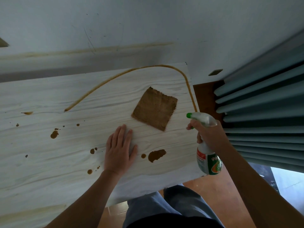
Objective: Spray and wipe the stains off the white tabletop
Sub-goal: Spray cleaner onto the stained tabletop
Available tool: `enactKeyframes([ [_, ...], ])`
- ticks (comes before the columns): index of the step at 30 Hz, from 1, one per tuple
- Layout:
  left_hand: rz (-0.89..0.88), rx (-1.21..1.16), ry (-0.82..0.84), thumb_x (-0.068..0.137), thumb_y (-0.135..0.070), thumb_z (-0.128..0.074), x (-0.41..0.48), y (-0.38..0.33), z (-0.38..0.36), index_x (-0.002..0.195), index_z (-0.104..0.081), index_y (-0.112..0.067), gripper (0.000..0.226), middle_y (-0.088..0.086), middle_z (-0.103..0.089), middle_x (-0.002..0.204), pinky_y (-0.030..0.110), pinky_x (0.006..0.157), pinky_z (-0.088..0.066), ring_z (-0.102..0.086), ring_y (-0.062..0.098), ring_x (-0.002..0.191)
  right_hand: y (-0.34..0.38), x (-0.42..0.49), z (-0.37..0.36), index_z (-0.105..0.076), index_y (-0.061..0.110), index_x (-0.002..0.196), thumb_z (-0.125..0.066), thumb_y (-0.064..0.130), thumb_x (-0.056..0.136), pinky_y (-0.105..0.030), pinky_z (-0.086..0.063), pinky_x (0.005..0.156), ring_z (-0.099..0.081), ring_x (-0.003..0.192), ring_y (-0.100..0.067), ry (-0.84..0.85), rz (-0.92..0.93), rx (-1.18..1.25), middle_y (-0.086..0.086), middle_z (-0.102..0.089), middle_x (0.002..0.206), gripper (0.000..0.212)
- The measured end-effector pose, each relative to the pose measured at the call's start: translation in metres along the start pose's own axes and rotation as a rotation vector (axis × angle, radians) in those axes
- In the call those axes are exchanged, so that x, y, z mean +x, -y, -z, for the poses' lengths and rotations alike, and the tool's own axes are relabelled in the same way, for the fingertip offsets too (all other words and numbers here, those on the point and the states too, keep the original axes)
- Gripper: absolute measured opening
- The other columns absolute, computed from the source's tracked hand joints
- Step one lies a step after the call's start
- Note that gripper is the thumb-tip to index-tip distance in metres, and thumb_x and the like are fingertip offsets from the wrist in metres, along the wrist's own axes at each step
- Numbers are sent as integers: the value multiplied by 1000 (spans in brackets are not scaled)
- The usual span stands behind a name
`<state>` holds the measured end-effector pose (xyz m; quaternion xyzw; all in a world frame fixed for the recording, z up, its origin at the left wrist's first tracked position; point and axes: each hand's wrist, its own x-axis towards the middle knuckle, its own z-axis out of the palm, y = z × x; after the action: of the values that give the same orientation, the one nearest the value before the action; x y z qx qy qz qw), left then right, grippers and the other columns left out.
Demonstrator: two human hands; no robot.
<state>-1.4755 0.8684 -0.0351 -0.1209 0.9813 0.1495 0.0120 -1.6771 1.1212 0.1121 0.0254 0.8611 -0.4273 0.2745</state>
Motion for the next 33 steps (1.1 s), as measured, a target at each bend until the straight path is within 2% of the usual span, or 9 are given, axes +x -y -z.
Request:
enactKeyframes([
  [4,-4,6,-1,101,-53,-39,1,0,0,156,-41,-12,69,17,-34,165,47,124,-20,-31,34,153,9,-4,-13,-64,10,89,-69,35,91,-24,-50,51,-53,47,-9,-70,-56,39,1,-63,64,25],
  [7,1,5,5,101,-53,-39,0,0,0,156,-40,-12,68,17,-33,165,47,124,-19,-30,34,153,23,-5,-17,-64,10,85,-70,35,91,-29,-50,54,-53,48,-10,-46,-65,53,-2,-61,63,27],
  [10,4,1,8,101,-52,-40,0,-1,2,155,-41,-12,67,17,-33,165,47,124,-20,-30,34,154,43,-10,-15,-68,16,90,-65,33,94,-30,-50,53,-55,48,-12,16,67,17,-1,-73,76,18],
  [14,5,-6,7,101,-51,-40,1,0,1,155,-42,-11,67,17,-33,166,48,124,-23,-31,33,154,75,-31,-1,-72,24,88,-65,44,87,-31,-55,57,-56,51,-21,-53,271,140,-14,-66,69,22],
  [16,5,-6,10,101,-52,-39,1,0,1,155,-42,-11,68,16,-33,166,48,123,-24,-31,33,154,77,-33,-2,-71,26,91,-64,44,86,-31,-54,56,-55,52,-21,-19,256,176,-16,-67,72,20],
  [19,2,-9,6,101,-52,-39,0,-1,2,155,-42,-12,68,16,-33,166,48,124,-22,-31,34,154,57,-27,-17,-71,13,89,-67,36,88,-30,-47,52,-53,47,-9,96,111,29,0,-63,59,24],
  [22,4,-7,2,101,-52,-39,-1,-1,1,156,-42,-12,68,16,-33,166,47,124,-21,-30,33,154,55,-28,-25,-70,7,87,-67,29,93,-30,-49,54,-52,47,-10,102,103,49,6,-58,52,23],
  [29,2,-16,-20,101,-50,-40,-1,0,-1,154,-44,-11,67,16,-35,165,49,123,-24,-32,34,153,46,-14,-47,-65,21,85,-69,42,90,-19,-47,47,-53,45,-2,-23,125,-72,1,-60,58,23],
  [33,4,-5,-25,101,-50,-40,0,-1,-2,154,-44,-11,66,16,-35,165,49,123,-24,-33,33,153,22,-11,-50,-58,29,77,-70,45,90,-24,-49,51,-56,49,-5,-52,159,-231,4,-59,59,25],
])
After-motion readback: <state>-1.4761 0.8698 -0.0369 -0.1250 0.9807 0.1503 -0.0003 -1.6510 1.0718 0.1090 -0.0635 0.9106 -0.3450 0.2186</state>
